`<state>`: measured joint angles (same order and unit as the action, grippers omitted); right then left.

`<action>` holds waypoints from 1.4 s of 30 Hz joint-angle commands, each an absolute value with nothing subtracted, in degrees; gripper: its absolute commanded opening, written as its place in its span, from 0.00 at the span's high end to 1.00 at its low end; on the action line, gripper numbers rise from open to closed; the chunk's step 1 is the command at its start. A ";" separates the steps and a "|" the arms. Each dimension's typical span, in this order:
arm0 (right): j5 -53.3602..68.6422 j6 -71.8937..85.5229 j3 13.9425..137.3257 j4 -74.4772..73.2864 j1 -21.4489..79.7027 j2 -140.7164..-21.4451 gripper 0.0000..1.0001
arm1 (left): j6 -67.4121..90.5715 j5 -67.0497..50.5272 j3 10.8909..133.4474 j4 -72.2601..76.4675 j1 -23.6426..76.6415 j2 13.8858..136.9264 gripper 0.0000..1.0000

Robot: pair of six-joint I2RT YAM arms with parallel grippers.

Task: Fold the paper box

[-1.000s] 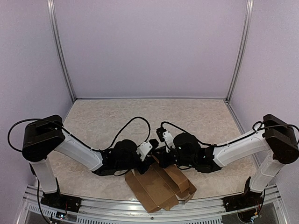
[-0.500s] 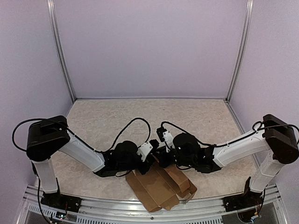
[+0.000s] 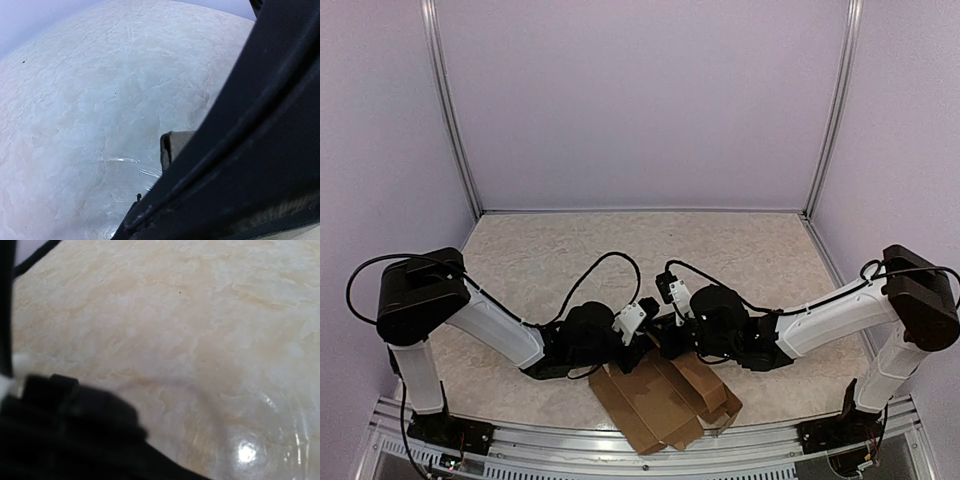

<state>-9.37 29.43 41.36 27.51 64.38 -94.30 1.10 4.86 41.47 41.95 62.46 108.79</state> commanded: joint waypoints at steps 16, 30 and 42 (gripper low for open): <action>-9.94 30.34 41.84 24.98 65.12 -94.19 1.00 | 2.64 5.65 43.20 44.92 62.84 112.51 1.00; -11.99 30.15 41.58 22.81 65.05 -90.65 0.97 | 4.01 14.32 40.98 42.88 62.83 109.69 1.00; -19.13 25.77 40.25 9.93 65.07 -76.49 0.73 | 11.79 27.23 40.09 34.69 63.28 103.91 1.00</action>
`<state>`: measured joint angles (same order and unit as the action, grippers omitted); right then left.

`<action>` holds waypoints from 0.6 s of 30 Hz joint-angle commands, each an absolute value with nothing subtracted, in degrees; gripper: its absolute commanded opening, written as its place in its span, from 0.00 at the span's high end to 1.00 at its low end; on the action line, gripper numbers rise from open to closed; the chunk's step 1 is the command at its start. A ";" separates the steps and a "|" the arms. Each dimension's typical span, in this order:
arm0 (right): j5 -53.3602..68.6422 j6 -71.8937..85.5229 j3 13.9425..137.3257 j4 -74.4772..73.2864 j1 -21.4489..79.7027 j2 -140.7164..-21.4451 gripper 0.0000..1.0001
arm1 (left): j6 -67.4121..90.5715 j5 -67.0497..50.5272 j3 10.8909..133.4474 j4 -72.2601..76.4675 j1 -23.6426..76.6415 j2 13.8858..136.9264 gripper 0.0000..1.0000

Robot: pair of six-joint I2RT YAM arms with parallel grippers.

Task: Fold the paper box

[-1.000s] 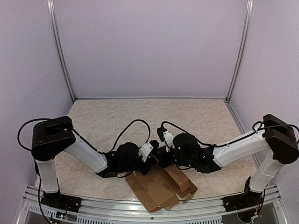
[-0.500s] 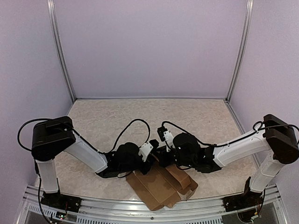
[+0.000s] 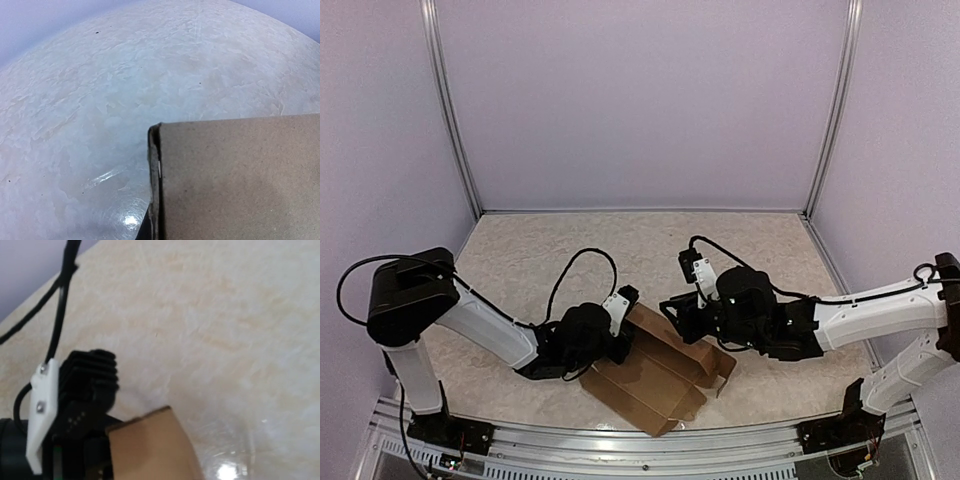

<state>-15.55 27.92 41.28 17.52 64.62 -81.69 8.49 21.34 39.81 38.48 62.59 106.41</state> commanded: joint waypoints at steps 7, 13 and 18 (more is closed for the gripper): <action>-21.13 27.21 42.01 -2.44 65.00 -67.04 0.93 | 17.63 30.37 42.71 26.43 63.92 101.88 1.00; -19.25 29.34 42.71 -8.93 65.03 -63.99 1.00 | 25.00 38.67 45.66 16.10 65.74 100.08 1.00; -18.04 31.17 44.43 -13.08 65.00 -65.92 1.00 | 30.83 39.12 48.53 10.12 66.43 100.34 1.00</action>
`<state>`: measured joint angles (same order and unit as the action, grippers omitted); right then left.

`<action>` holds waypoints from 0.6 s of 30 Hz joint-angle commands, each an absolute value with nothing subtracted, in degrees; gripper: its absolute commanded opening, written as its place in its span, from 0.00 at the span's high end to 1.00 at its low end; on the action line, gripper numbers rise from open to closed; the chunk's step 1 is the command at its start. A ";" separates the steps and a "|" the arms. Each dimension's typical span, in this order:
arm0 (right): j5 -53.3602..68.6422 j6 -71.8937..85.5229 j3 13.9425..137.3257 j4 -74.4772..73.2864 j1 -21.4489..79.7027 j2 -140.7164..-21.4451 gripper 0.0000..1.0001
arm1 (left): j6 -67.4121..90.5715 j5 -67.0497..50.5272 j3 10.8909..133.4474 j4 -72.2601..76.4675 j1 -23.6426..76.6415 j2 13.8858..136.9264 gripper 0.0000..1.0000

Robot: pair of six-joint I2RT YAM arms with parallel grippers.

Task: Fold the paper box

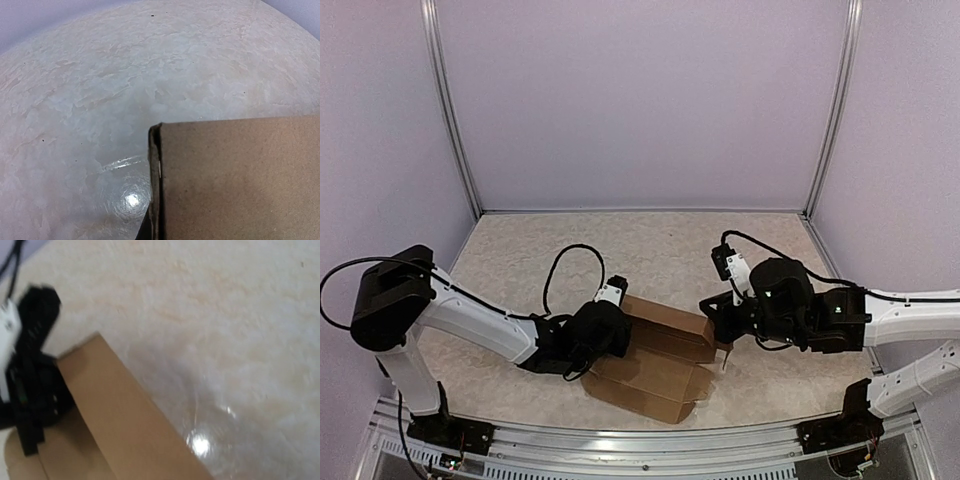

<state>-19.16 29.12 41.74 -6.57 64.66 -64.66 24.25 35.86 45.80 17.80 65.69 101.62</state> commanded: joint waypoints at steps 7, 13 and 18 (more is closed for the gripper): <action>-21.05 32.34 47.81 -19.06 65.03 -70.80 1.00 | 32.80 39.23 49.02 8.60 67.15 100.01 1.00; -22.49 33.52 49.13 -21.58 64.97 -73.06 1.00 | 35.21 39.54 49.35 6.80 67.41 100.03 1.00; -23.12 35.05 49.71 -22.70 65.02 -75.32 1.00 | 37.26 38.96 49.47 6.69 67.74 100.30 1.00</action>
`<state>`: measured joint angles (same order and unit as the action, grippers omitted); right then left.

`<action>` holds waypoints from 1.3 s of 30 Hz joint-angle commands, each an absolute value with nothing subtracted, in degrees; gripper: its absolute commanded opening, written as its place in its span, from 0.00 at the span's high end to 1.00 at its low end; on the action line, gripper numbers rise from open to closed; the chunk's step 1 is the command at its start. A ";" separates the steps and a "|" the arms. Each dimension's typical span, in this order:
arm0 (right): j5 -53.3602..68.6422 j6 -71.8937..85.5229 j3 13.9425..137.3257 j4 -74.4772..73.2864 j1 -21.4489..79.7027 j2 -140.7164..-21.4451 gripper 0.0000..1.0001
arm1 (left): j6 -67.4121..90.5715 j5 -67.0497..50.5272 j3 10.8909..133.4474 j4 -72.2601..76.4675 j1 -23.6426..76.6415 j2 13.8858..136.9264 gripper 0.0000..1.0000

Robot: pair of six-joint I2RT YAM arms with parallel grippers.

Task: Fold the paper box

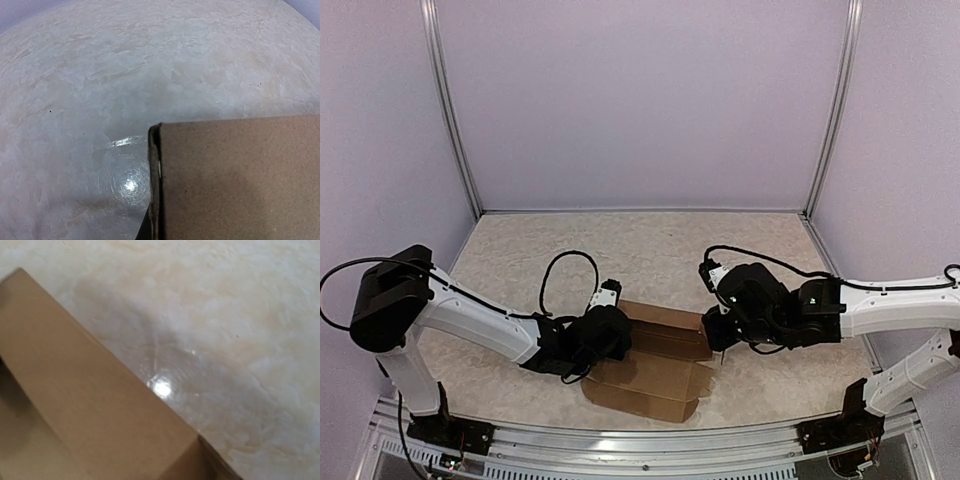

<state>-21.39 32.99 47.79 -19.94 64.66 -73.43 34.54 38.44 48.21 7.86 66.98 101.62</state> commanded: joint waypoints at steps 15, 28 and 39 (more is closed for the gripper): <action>-21.62 38.43 49.18 -18.46 64.99 -79.70 1.00 | 38.97 39.14 48.96 6.16 68.82 98.94 1.00; -19.74 42.78 45.05 -5.17 64.96 -74.84 1.00 | 39.80 38.05 48.90 6.40 69.52 97.97 1.00; -17.63 40.59 43.38 -0.18 65.03 -71.20 1.00 | 40.95 37.26 47.83 7.65 69.52 95.78 1.00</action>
<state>-19.81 41.85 43.27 -4.01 64.66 -72.40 41.25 38.37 48.25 7.11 68.66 97.71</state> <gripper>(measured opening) 0.002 0.023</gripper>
